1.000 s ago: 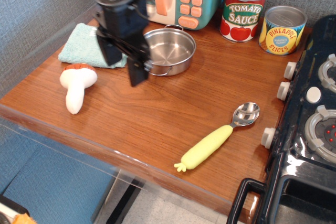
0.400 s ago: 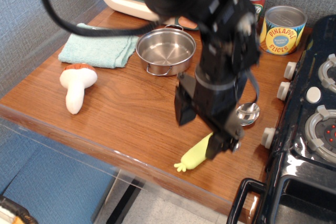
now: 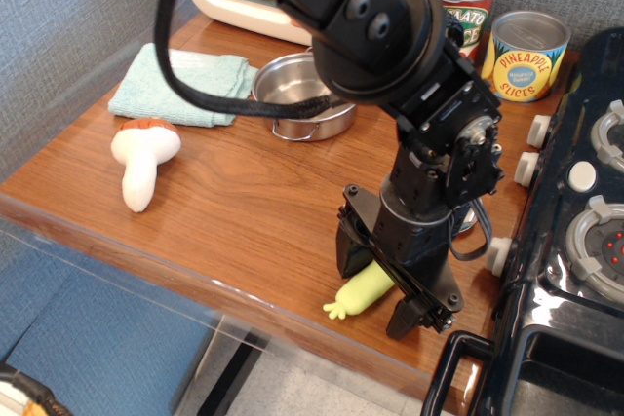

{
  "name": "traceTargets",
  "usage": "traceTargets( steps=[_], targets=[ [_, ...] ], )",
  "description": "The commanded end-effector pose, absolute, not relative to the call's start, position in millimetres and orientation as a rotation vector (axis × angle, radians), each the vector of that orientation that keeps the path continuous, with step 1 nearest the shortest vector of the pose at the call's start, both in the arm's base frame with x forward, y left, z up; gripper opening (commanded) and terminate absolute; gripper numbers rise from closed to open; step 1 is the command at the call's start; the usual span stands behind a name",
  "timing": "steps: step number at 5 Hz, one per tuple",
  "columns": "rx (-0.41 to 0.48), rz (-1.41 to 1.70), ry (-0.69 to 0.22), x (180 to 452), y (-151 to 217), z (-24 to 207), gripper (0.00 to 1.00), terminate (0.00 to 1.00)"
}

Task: Place the spatula on the blue cloth

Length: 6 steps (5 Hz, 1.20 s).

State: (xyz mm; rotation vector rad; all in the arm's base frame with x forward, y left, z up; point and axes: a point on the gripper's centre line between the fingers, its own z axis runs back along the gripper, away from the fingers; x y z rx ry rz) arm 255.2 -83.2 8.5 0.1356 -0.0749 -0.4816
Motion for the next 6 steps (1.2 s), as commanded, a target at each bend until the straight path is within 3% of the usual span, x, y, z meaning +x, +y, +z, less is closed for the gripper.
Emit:
traceTargets(
  steps=[1, 2, 4, 5, 6],
  targets=[
    [0.088, -0.47, -0.091, 249, -78, 5, 0.0, 0.0],
    [0.079, -0.44, -0.141, 254, -65, 22, 0.0, 0.0],
    [0.102, -0.272, -0.3, 263, -3, 107, 0.0, 0.0],
    [0.119, -0.136, -0.242, 272, 46, 112, 0.0, 0.0],
    [0.158, -0.099, -0.113, 285, 96, 97, 0.0, 0.0]
  ],
)
